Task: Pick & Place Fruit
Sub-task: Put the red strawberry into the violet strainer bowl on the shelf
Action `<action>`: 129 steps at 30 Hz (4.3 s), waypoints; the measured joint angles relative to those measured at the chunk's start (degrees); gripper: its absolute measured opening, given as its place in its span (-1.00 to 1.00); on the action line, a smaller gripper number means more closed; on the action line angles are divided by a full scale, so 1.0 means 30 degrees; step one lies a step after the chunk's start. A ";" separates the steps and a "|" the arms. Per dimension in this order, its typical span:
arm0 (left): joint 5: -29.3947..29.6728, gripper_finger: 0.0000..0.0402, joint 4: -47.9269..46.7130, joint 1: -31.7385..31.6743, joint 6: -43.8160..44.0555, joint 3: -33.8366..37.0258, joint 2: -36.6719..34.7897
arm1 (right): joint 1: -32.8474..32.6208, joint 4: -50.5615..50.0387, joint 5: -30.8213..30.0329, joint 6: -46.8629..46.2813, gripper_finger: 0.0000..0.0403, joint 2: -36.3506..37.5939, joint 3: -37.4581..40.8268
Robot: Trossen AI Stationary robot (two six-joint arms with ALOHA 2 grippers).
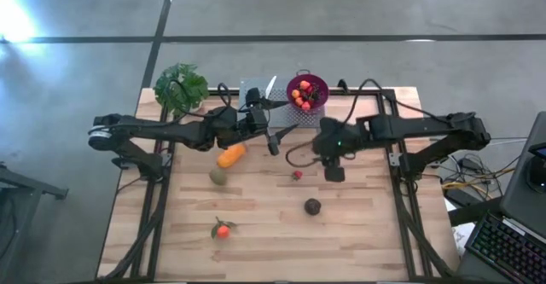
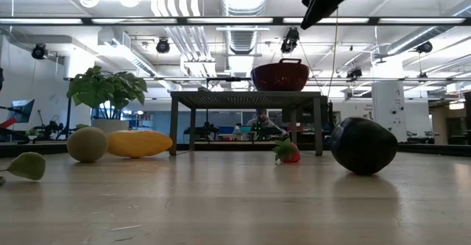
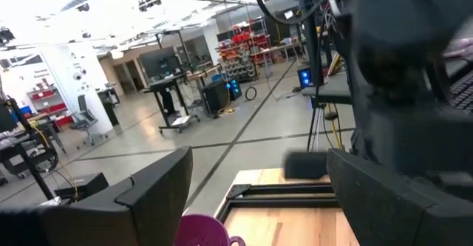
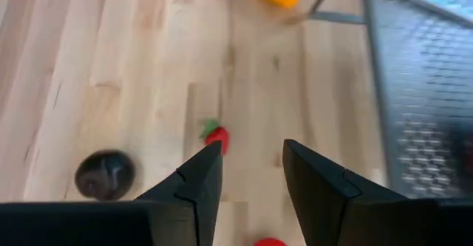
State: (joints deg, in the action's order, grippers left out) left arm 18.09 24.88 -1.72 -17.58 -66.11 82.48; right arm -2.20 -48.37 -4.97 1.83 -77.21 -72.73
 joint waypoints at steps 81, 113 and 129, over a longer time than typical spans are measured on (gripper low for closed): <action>0.0000 0.58 -0.0168 -0.0022 0.0379 0.0000 -0.0038 | -0.1752 1.3344 -0.1454 0.7096 -0.62 -0.8604 0.6532; 0.0000 0.58 -0.0168 -0.0027 0.0426 0.0000 -0.0038 | -0.1761 1.0139 -0.1829 0.6727 -0.96 -0.7034 0.4138; -0.0007 0.58 -0.0160 -0.0022 0.0444 0.0000 -0.0038 | 0.1333 0.9026 -0.1635 0.5377 -0.96 0.2013 0.4812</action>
State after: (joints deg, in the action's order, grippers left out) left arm 18.06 24.40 -1.78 -16.25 -66.11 82.37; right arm 1.80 -21.29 -9.88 17.96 -71.17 -58.30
